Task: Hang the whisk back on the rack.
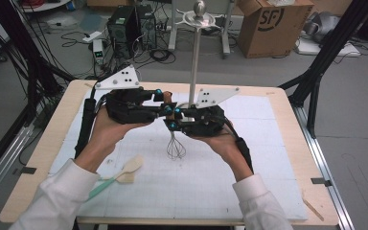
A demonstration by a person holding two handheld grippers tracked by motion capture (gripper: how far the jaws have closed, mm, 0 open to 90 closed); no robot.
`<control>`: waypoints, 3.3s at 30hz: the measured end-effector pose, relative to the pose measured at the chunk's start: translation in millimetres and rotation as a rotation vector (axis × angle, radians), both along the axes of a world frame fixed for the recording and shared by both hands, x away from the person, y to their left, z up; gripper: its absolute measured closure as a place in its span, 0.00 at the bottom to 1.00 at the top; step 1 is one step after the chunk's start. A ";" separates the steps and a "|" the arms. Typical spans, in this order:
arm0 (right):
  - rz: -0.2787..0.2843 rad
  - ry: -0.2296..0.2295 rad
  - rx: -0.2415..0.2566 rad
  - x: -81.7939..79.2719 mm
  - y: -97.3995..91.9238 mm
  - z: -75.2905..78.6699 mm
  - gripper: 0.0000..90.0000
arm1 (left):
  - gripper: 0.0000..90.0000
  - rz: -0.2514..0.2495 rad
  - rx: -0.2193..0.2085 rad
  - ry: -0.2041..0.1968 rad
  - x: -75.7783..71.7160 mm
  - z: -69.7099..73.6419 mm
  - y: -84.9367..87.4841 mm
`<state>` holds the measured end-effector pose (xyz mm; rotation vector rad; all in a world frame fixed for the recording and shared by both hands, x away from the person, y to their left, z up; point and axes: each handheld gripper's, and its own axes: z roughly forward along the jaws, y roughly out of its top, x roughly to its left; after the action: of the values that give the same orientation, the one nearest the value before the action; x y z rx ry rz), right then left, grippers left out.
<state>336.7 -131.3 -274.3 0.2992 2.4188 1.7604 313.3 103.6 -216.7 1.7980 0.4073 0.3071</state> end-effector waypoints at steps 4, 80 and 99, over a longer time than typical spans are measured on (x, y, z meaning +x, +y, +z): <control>0.005 0.013 -0.003 3.4 -5.5 1.1 0.81 | 0.38 -0.003 -0.006 0.000 2.8 -2.3 10.6; 0.039 0.116 0.013 149.1 -56.3 79.6 0.80 | 0.02 -0.015 0.039 0.053 -28.2 -140.4 167.9; -0.129 0.148 0.020 152.6 -60.5 65.2 0.72 | 0.02 -0.003 0.035 0.061 -28.8 -145.6 170.2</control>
<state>489.3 -191.8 -209.1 0.5940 2.4183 1.7648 284.5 273.7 -362.3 1.8456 0.4453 0.2590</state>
